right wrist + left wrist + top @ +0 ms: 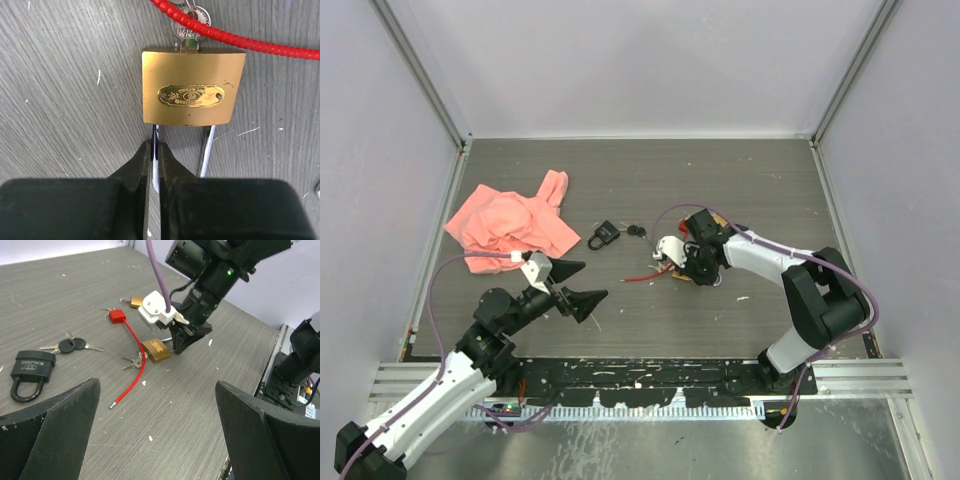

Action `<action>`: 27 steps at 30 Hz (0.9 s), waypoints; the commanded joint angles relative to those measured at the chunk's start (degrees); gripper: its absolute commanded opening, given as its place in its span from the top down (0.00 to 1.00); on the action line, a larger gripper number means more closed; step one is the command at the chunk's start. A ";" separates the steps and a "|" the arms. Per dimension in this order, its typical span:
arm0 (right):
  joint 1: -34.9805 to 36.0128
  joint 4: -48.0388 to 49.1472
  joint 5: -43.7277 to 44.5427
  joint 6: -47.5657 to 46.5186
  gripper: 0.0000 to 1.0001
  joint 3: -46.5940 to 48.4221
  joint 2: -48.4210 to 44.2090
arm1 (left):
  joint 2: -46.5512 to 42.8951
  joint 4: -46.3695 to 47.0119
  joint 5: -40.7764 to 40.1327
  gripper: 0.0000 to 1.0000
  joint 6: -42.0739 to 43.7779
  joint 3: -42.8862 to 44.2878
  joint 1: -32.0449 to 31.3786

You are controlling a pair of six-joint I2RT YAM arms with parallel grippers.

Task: Lock with the key
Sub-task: Pick up the lock from the center of the board.

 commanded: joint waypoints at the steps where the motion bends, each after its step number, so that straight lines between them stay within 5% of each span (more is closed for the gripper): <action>1: -0.60 -4.82 -3.75 2.73 0.94 4.51 0.88 | 4.16 8.51 5.46 0.01 0.63 -0.85 -0.29; 7: -2.28 -18.11 -19.19 1.91 0.99 17.80 1.50 | 12.46 17.40 10.27 0.04 14.57 -0.19 -5.17; 15: -2.28 -23.18 -28.41 1.40 0.99 22.16 7.96 | 30.75 16.66 -2.12 0.00 46.56 4.24 -18.11; 27: -2.30 -24.89 -32.83 0.60 0.99 24.24 11.12 | 65.44 37.97 -1.96 0.02 50.29 14.28 -16.22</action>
